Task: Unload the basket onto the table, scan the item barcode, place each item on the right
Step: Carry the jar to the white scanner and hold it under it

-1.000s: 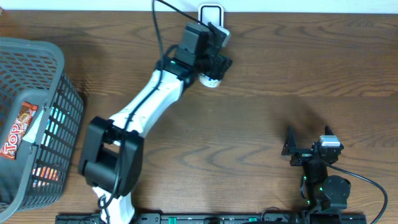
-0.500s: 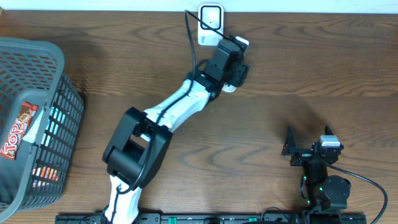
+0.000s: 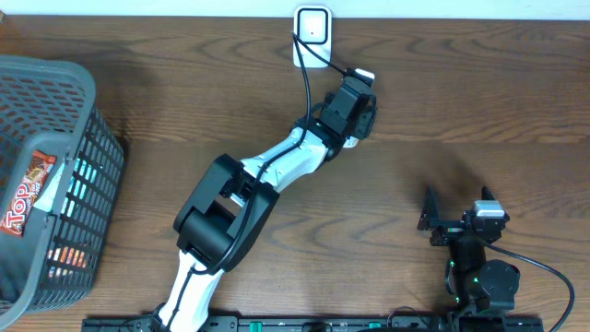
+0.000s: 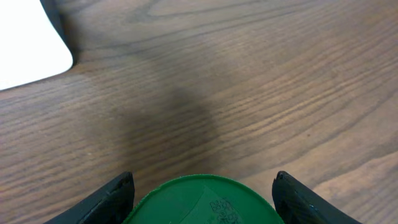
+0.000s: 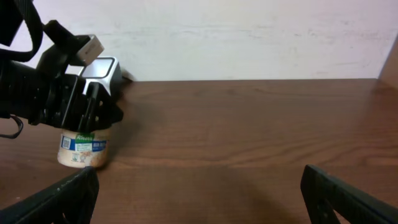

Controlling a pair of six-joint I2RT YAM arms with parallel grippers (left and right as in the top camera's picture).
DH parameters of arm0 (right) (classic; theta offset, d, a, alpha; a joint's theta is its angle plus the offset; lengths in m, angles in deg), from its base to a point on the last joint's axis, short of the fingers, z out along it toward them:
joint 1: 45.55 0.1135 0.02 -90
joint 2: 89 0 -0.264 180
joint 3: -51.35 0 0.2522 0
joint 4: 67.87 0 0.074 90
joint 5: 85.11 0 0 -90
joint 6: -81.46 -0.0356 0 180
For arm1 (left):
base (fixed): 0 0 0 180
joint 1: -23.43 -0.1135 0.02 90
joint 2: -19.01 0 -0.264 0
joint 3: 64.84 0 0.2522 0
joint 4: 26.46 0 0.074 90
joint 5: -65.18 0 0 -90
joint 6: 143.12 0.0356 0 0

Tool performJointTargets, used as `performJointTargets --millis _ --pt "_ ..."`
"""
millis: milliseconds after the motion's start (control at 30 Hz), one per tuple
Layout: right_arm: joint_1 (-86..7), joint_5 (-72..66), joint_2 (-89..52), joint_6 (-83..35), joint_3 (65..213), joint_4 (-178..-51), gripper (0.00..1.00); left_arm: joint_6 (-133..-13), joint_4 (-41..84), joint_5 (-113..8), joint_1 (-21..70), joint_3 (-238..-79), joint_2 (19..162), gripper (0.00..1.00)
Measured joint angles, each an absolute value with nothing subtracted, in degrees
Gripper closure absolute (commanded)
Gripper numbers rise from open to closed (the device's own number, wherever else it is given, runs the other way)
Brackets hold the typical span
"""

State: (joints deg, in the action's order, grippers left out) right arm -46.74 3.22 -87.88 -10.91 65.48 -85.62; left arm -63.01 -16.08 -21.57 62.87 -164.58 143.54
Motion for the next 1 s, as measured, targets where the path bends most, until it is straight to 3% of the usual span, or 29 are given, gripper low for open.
performJointTargets --millis 800,900,1000 --pt "-46.74 3.22 -87.88 -10.91 65.48 -85.62 0.01 -62.77 -13.41 -18.36 65.45 -164.56 142.3 0.43" --pt "-46.74 3.22 -87.88 -10.91 65.48 -85.62 0.01 -62.33 -13.83 -18.1 65.45 -164.56 141.56 0.27" --pt "-46.74 3.22 -87.88 -10.91 65.48 -85.62 0.01 -62.11 -14.35 -17.95 65.45 -164.56 140.66 0.26"
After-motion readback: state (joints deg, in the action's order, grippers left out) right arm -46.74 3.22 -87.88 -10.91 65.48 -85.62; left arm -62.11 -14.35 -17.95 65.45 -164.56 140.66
